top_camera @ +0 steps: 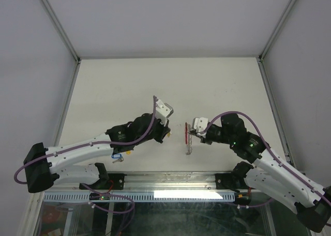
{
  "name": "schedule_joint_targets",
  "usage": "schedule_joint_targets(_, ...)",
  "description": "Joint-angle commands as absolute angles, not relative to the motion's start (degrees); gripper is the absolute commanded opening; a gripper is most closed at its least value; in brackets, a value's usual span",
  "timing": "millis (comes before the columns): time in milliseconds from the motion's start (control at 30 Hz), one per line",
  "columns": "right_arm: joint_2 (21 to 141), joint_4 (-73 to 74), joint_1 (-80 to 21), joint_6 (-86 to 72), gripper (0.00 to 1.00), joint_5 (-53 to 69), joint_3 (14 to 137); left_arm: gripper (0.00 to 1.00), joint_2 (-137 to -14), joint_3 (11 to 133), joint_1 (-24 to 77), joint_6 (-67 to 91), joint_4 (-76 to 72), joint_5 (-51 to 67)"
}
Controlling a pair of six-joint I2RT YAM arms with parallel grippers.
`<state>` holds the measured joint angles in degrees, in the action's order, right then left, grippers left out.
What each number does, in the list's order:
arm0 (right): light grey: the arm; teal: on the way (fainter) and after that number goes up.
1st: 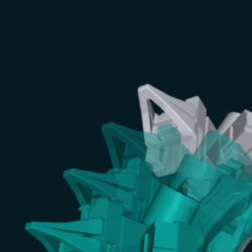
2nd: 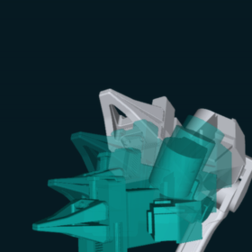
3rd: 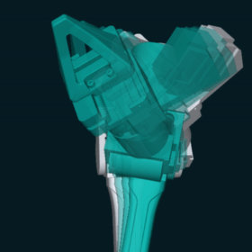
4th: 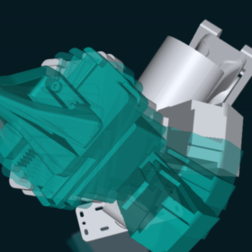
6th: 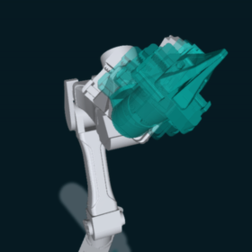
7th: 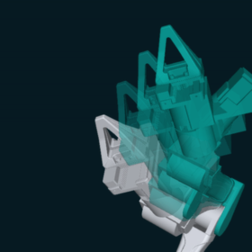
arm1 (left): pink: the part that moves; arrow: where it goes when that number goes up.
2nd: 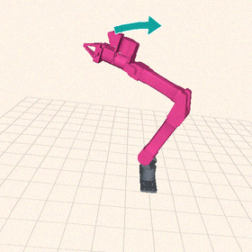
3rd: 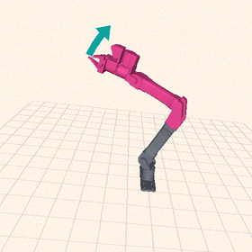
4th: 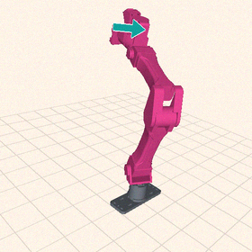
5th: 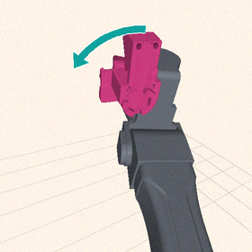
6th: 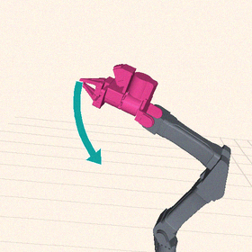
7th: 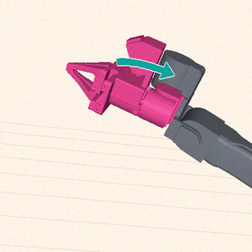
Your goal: Put the keys on the keyring
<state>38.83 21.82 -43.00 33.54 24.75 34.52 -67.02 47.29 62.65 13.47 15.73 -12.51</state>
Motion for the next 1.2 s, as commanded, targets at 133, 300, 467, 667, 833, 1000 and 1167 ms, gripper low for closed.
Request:
schedule_joint_targets(133, 38.55, 18.61, -42.98, 34.78, 0.0, 28.74, 38.01, 0.0, -53.75, 38.77, 62.75, 5.83, -2.9, -12.49)
schedule_joint_targets(300, 36.05, 11.3, -42.93, 36.82, 0.0, 30.93, 35.46, 0.0, -52.58, 37.51, 62.76, -2.67, -6.62, -6.93)
schedule_joint_targets(467, 33.36, 5.04, -42.98, 44.73, 0.0, 31.54, 31.88, 0.0, -51.44, 34.54, 62.74, -8.95, -12.09, -1.05)
schedule_joint_targets(667, 34.89, 7.78, -42.98, 50.98, 0.0, 29.63, 33.48, 0.0, -52.44, 33.86, 62.75, -17.28, -12.32, 4.1)
schedule_joint_targets(833, 35.65, 12.97, -44.61, 56.73, 0.0, 26.24, 35.18, 0.0, -53.44, 33.83, 62.75, -22.98, -13.07, 7.12)
schedule_joint_targets(1000, 35.41, 15.19, -45.2, 58.0, 0.0, 25.5, 36.17, 0.0, -54.32, 33.97, 62.84, -27.69, -13.72, 9.9)
schedule_joint_targets(1167, 36.94, 18.17, -45.47, 56.26, 0.0, 27.97, 39.0, 0.0, -55.1, 32.63, 63.1, -33.03, -15.98, 9.05)
